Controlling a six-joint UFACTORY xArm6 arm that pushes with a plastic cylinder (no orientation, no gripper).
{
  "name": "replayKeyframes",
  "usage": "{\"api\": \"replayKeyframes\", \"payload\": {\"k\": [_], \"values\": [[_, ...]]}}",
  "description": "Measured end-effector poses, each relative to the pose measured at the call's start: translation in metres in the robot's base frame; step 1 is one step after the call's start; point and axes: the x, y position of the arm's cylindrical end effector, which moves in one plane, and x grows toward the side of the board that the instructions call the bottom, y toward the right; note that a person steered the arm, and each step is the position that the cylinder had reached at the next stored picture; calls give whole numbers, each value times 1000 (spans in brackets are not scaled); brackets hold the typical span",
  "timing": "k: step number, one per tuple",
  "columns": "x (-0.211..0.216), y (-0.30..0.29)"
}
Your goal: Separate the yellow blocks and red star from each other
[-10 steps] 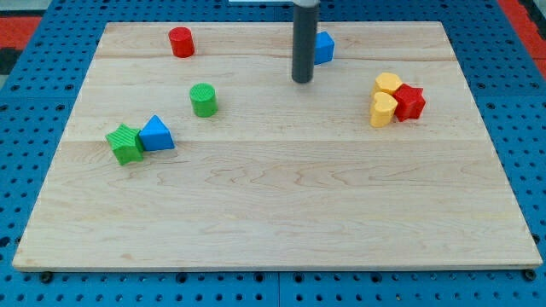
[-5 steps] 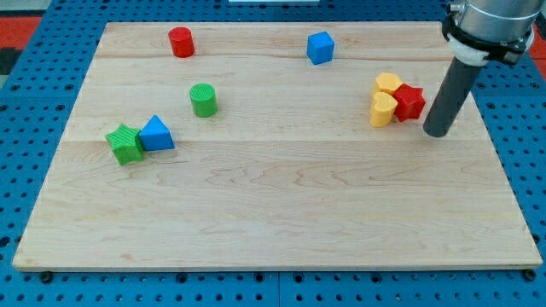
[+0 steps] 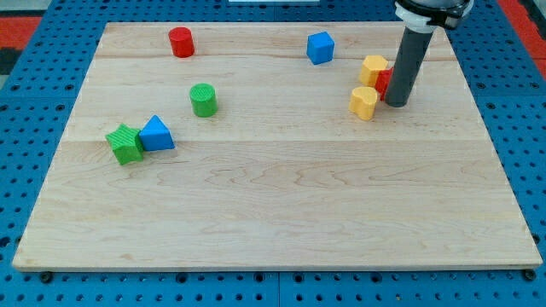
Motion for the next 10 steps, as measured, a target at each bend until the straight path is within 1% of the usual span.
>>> {"api": "replayKeyframes", "payload": {"k": [1, 4, 5, 6, 7, 8, 10], "values": [[-23, 3], [-88, 36], [-86, 43], [-70, 46], [-35, 29], [-35, 7], [-77, 6]]}}
